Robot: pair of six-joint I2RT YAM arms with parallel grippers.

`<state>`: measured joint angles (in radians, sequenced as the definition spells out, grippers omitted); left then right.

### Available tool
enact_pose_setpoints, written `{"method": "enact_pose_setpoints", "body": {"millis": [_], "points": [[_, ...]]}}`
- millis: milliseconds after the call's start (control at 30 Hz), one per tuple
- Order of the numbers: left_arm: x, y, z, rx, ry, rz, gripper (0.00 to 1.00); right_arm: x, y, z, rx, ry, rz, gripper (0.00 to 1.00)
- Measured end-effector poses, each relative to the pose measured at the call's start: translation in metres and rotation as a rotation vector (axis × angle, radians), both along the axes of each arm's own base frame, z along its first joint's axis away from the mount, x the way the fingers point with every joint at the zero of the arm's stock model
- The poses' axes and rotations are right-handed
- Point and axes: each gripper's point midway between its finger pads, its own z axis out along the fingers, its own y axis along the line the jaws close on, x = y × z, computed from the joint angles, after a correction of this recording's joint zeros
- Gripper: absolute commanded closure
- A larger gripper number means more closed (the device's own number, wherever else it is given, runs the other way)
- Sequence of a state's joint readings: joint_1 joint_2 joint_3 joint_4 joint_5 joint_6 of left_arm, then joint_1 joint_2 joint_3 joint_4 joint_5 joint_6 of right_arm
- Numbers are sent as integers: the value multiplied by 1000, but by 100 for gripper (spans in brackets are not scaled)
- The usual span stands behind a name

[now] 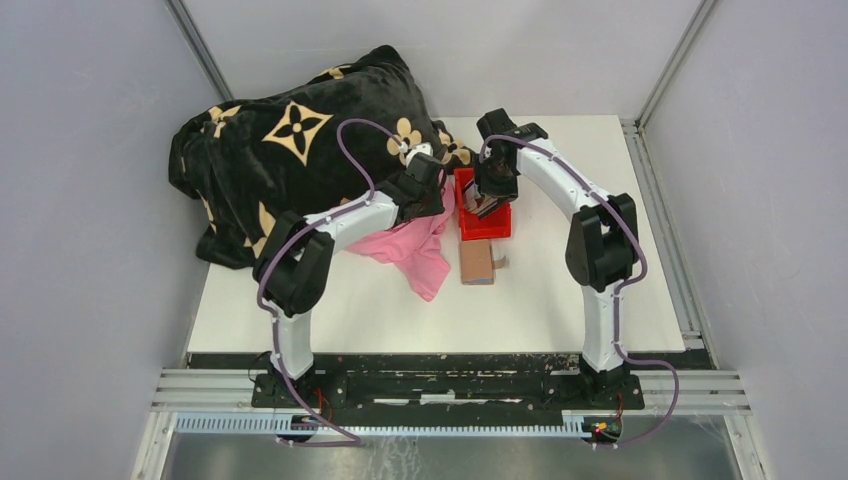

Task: Put the credit cards into the card holder
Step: Move the storage box to the center of the board, then adjust the credit card in the storage box.

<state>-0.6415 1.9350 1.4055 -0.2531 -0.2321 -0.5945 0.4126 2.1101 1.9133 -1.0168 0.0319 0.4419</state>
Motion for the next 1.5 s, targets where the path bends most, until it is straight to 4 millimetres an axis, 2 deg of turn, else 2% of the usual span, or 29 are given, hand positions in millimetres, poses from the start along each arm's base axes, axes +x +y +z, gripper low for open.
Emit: {"method": "enact_pose_setpoints", "body": {"millis": [233, 500, 767, 1067, 1167, 1333, 1500], "points": [[12, -4, -2, -8, 2, -15, 61, -4, 10, 2, 30, -31, -23, 40], [19, -4, -3, -22, -3, -36, 60, -14, 10, -27, -15, -26, -44, 36], [27, -1, -5, -42, -10, -32, 59, -10, 11, -41, -37, -83, -60, 35], [32, -3, -4, -51, -24, -34, 59, 4, 5, -38, -56, -168, -109, 35], [35, -6, -8, -55, -23, -38, 58, 3, 1, -40, -64, -185, -124, 35], [35, -8, -17, -56, -9, -47, 58, 2, -6, -52, -82, -204, -147, 35], [38, -10, -14, -67, -23, -49, 58, 1, -8, -63, -70, -245, -159, 35]]}}
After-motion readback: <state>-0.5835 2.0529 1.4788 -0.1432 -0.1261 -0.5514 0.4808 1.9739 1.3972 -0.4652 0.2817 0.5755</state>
